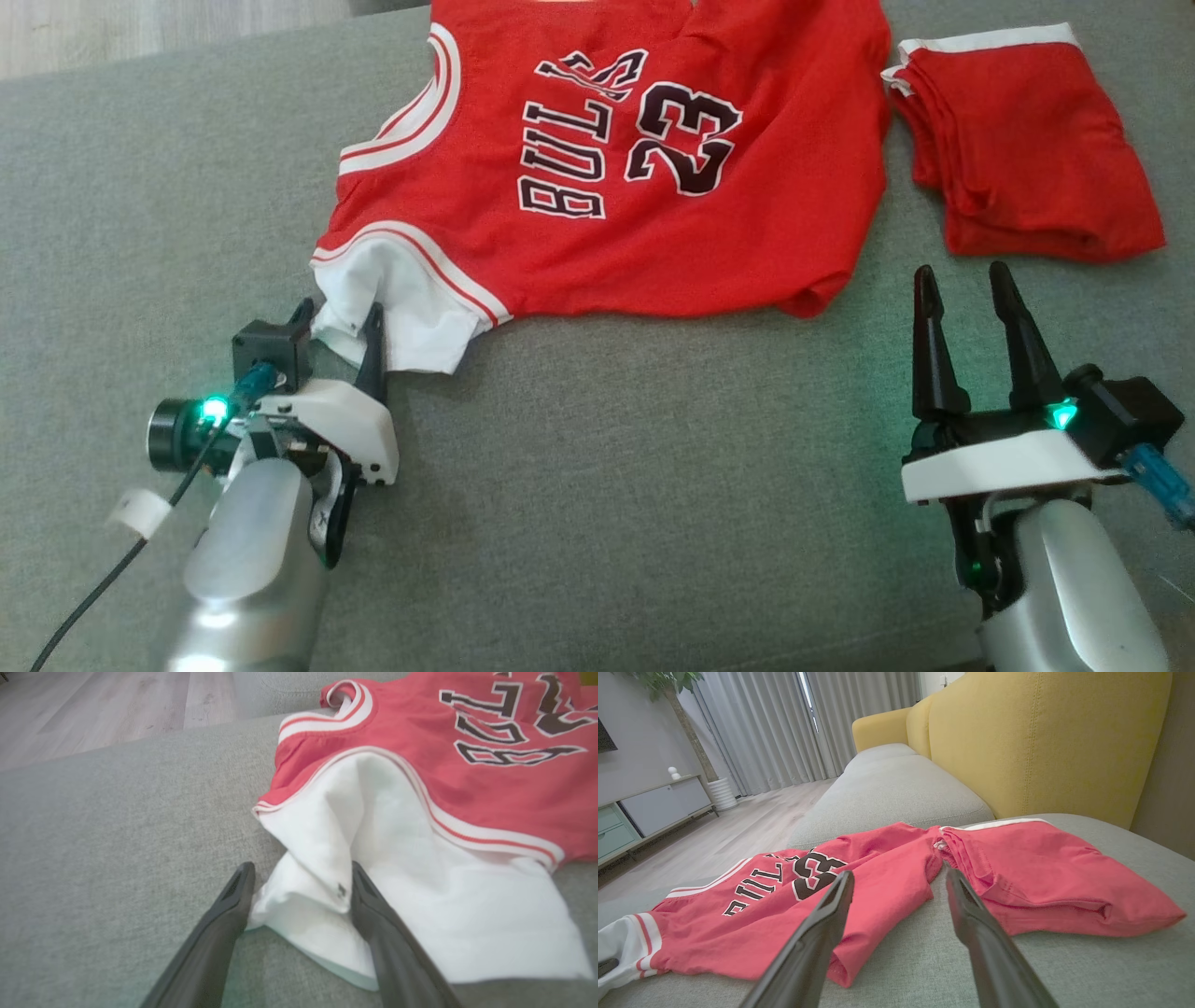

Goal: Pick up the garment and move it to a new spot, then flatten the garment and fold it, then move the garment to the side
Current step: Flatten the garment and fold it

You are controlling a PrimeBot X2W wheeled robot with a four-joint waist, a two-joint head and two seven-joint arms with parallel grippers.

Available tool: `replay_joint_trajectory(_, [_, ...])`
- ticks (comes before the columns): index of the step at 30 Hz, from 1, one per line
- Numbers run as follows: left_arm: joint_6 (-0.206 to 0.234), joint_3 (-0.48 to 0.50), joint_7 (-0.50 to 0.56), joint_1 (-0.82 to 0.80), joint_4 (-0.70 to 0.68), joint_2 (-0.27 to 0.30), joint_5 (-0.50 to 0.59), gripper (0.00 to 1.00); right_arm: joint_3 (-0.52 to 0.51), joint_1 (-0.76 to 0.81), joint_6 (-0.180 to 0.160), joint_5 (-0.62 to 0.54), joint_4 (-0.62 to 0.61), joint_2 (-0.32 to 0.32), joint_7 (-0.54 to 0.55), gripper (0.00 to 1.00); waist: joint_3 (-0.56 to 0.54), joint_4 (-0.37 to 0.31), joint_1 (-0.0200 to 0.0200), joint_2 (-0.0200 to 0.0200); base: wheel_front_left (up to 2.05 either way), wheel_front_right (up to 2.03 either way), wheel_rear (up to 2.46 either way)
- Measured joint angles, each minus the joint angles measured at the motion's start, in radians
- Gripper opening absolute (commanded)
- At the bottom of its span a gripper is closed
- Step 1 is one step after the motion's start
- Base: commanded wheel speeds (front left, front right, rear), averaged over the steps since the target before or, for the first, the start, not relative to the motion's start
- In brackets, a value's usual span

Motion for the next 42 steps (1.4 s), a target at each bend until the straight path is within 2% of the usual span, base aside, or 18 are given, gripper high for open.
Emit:
replay_joint_trajectory(3, [0.000, 0.000, 0.003, -0.005, 0.013, 0.001, -0.001, 1.00, 0.000, 0.000, 0.000, 0.001, -0.001, 0.000, 0.000, 1.00, 0.003, -0.004, -0.0002, 0.0000, 0.00, 0.00, 0.00])
replay_joint_trajectory(4, [0.000, 0.000, 0.003, -0.005, 0.013, 0.001, -0.001, 0.86, 0.000, 0.000, 0.000, 0.001, -0.001, 0.000, 0.000, 1.00, 0.003, -0.004, -0.0002, 0.0000, 0.00, 0.00, 0.00])
replay_joint_trajectory(5, [0.000, 0.001, 0.003, -0.009, 0.020, 0.000, -0.009, 0.01, 0.001, 0.000, 0.000, 0.001, -0.001, 0.000, 0.000, 1.00, 0.004, -0.004, -0.0001, 0.0000, 0.00, 0.00, 0.00])
replay_joint_trajectory(6, [-0.003, 0.001, 0.001, -0.014, 0.026, 0.000, -0.016, 0.00, 0.001, 0.000, 0.000, 0.001, -0.001, 0.000, 0.000, 1.00, 0.004, -0.004, -0.0002, 0.0000, 0.00, 0.00, 0.00])
replay_joint_trajectory(12, [-0.016, 0.047, -0.111, -0.028, 0.033, 0.001, -0.076, 0.00, 0.003, -0.014, 0.000, 0.001, -0.001, 0.000, 0.000, 1.00, -0.008, 0.010, -0.0001, 0.0000, 0.00, 0.00, 0.00])
replay_joint_trajectory(17, [0.001, 0.108, -0.189, -0.030, 0.013, 0.012, -0.122, 0.00, 0.006, -0.013, 0.000, -0.001, 0.005, 0.000, 0.000, 1.00, -0.026, 0.034, -0.0002, 0.0000, 0.00, 0.00, 0.00])
replay_joint_trajectory(23, [0.015, 0.149, -0.213, -0.007, -0.032, 0.031, -0.149, 0.00, 0.015, -0.011, 0.000, -0.013, 0.023, 0.000, 0.000, 1.00, -0.048, 0.078, -0.0002, 0.0000, 0.00, 0.00, 0.00])
replay_joint_trajectory(32, [0.029, 0.179, -0.222, 0.121, -0.088, 0.034, -0.183, 0.00, 0.030, -0.008, 0.000, -0.027, 0.038, 0.000, 0.016, 1.00, -0.075, 0.158, -0.0002, 0.0000, 0.00, 0.00, 0.00])
replay_joint_trajectory(33, [0.029, 0.179, -0.222, 0.132, -0.093, 0.030, -0.190, 0.12, 0.035, -0.006, 0.000, -0.027, 0.039, 0.000, 0.024, 1.00, -0.078, 0.166, -0.0002, 0.0000, 0.00, 0.00, 0.00])
replay_joint_trajectory(34, [0.029, 0.178, -0.222, 0.143, -0.099, 0.027, -0.193, 0.76, 0.039, -0.002, 0.000, -0.027, 0.041, 0.000, 0.025, 1.00, -0.082, 0.174, -0.0002, 0.0000, 0.00, 0.00, 0.00])
replay_joint_trajectory(35, [0.029, 0.176, -0.222, 0.152, -0.105, 0.022, -0.192, 1.00, 0.040, 0.004, 0.000, -0.027, 0.041, 0.000, 0.030, 1.00, -0.085, 0.182, -0.0002, 0.0000, 0.00, 0.00, 0.00])
replay_joint_trajectory(42, [0.019, 0.146, -0.232, 0.211, -0.236, 0.001, -0.166, 1.00, 0.041, 0.030, 0.000, -0.028, 0.058, 0.000, 0.042, 1.00, -0.114, 0.224, -0.0003, 0.0000, 0.00, 0.00, 0.00])
